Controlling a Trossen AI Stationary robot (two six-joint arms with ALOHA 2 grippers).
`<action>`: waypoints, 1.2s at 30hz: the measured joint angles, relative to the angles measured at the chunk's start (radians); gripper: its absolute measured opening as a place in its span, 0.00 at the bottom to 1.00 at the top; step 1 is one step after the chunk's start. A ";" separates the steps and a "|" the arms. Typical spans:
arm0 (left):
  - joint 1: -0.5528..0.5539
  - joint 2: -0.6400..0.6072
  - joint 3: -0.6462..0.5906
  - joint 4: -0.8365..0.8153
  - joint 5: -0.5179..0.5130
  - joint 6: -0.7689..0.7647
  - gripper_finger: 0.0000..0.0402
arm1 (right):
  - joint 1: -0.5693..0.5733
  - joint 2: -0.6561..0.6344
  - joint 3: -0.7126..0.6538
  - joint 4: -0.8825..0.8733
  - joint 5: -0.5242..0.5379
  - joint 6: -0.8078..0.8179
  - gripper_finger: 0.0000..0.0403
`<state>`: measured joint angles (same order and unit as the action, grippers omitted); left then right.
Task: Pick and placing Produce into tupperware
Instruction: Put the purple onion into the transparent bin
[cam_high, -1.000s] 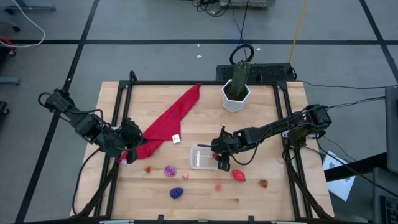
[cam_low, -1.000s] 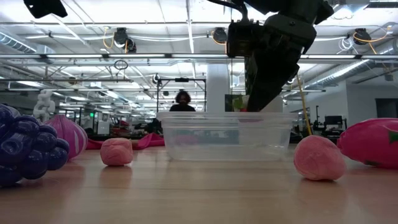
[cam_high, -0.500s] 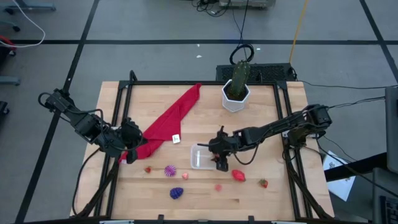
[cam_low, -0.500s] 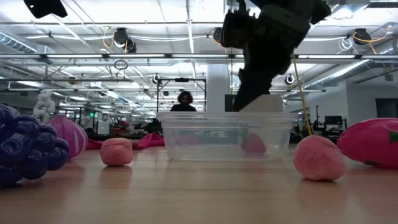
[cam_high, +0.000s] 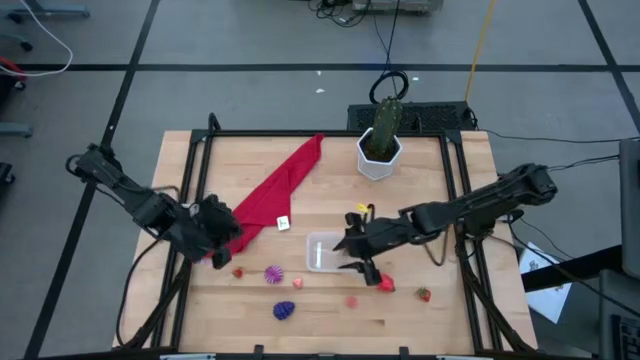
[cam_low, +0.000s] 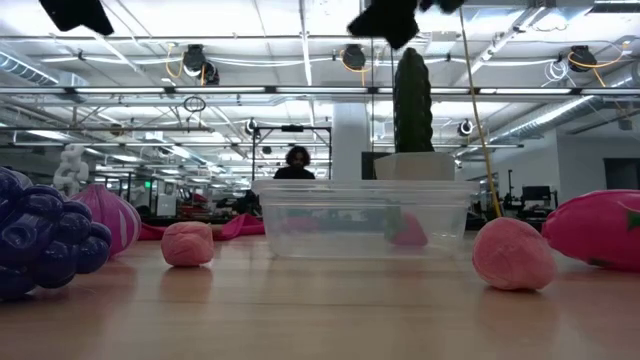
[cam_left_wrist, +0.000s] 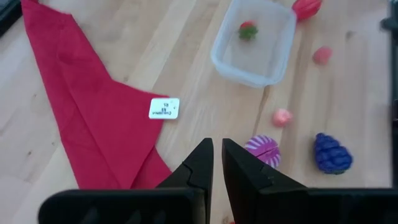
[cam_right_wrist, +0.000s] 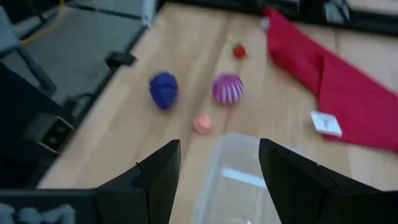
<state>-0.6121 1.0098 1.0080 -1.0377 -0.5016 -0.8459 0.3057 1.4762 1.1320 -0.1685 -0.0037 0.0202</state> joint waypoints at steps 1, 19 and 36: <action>0.000 0.030 0.000 0.003 0.002 -0.008 0.09 | 0.011 -0.014 0.000 0.001 0.000 -0.002 0.52; -0.001 0.379 0.000 0.237 0.171 0.059 0.09 | 0.069 -0.132 0.000 -0.052 0.003 0.021 0.52; -0.004 0.405 0.000 0.285 0.194 0.250 0.45 | 0.067 -0.132 0.000 -0.075 0.003 0.050 0.52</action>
<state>-0.6165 1.4147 1.0080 -0.7530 -0.3080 -0.5963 0.3729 1.3442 1.1319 -0.2438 -0.0006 0.0704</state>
